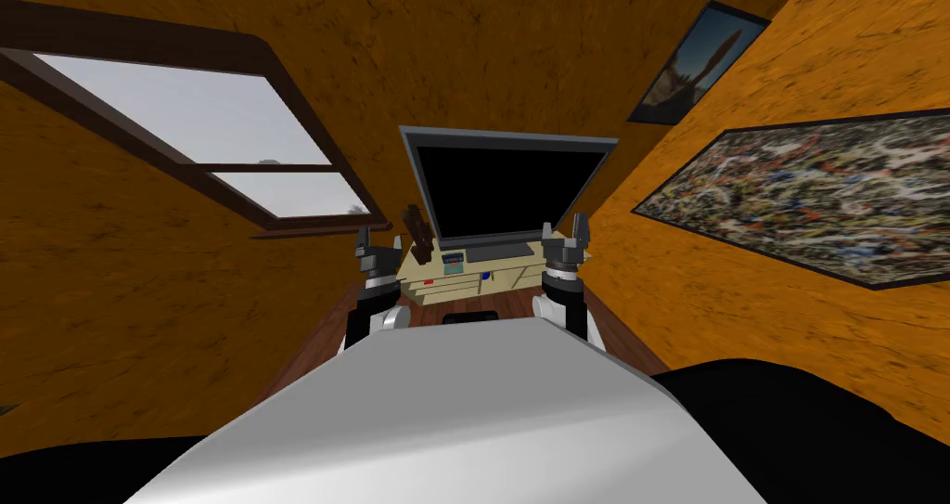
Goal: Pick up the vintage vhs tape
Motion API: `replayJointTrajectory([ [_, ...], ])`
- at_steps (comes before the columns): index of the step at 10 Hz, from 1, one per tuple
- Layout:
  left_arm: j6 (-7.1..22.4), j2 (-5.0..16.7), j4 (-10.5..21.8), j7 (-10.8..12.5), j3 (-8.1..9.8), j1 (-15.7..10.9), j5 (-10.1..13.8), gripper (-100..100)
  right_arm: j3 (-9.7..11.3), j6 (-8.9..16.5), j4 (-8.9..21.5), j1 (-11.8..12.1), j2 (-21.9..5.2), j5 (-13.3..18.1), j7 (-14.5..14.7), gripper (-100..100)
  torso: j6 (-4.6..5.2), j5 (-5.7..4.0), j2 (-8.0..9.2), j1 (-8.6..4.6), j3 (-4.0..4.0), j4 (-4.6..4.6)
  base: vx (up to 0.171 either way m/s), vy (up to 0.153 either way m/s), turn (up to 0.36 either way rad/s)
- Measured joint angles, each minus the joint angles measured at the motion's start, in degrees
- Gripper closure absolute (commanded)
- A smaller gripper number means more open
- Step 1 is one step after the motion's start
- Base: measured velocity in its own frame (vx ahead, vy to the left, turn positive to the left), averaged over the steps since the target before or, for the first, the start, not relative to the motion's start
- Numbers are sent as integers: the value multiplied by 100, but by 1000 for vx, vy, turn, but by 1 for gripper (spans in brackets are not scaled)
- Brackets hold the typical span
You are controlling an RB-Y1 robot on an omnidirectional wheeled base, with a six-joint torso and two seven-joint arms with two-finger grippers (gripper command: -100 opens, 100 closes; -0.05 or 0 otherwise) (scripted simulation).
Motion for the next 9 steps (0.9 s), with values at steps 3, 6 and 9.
replayJointTrajectory([
  [3,238,380,101,73,83,-114,0,-100,0,0,0,0,0,0,0,0,2,1,1,7,1,0,-4,13,-108],
  [6,703,776,346,252,308,-373,33,-100,0,0,0,0,0,0,0,0,2,3,-2,12,-1,0,-1,20,-113],
  [9,1135,944,569,384,466,-573,41,-100,0,0,0,0,0,0,0,0,2,2,-2,8,-1,-1,0,15,-133],
])
